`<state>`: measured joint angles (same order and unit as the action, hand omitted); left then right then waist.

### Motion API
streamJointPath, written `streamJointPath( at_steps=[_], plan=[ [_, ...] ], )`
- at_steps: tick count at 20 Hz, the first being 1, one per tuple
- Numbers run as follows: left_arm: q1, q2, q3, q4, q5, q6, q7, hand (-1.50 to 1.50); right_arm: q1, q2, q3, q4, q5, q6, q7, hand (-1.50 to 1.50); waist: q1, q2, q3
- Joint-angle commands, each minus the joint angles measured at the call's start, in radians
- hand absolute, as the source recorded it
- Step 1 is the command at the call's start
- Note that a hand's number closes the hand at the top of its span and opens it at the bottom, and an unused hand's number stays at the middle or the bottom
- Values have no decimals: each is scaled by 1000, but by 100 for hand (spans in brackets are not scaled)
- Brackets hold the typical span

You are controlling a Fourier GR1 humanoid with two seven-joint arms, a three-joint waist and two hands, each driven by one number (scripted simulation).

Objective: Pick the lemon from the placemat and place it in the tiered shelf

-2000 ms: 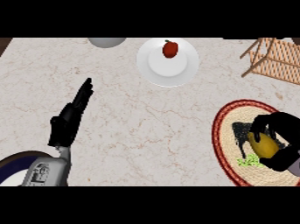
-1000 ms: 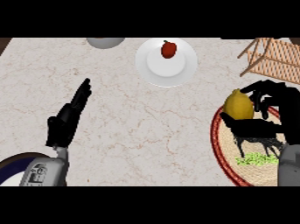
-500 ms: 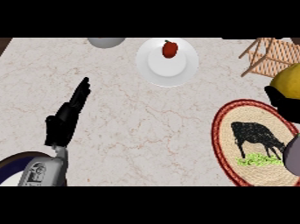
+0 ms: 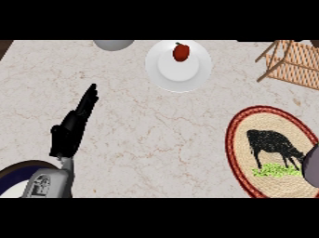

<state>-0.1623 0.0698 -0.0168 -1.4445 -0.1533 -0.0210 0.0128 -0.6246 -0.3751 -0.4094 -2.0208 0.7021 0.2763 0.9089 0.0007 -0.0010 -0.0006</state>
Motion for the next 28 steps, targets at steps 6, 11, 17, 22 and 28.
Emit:
streamJointPath(
  at_steps=[6,11,17,22,28],
  plan=[
    [-51,40,37,-27,40,-50,59,0,-131,-187,-87,295,-7,-87,-102,150,6,3,0],
    [-32,4,1,-47,6,-19,74,0,-135,-256,-115,381,-5,-141,-148,150,3,1,1],
    [-43,-52,-27,53,-47,43,6,0,-263,-346,-68,623,9,-212,-267,150,7,4,0],
    [-73,7,35,119,-12,-3,-60,0,-210,-343,-28,709,82,-338,-385,150,7,6,0],
    [-54,24,40,31,25,-44,8,0,-306,-399,7,961,149,-443,-482,150,20,6,0]
  ],
)
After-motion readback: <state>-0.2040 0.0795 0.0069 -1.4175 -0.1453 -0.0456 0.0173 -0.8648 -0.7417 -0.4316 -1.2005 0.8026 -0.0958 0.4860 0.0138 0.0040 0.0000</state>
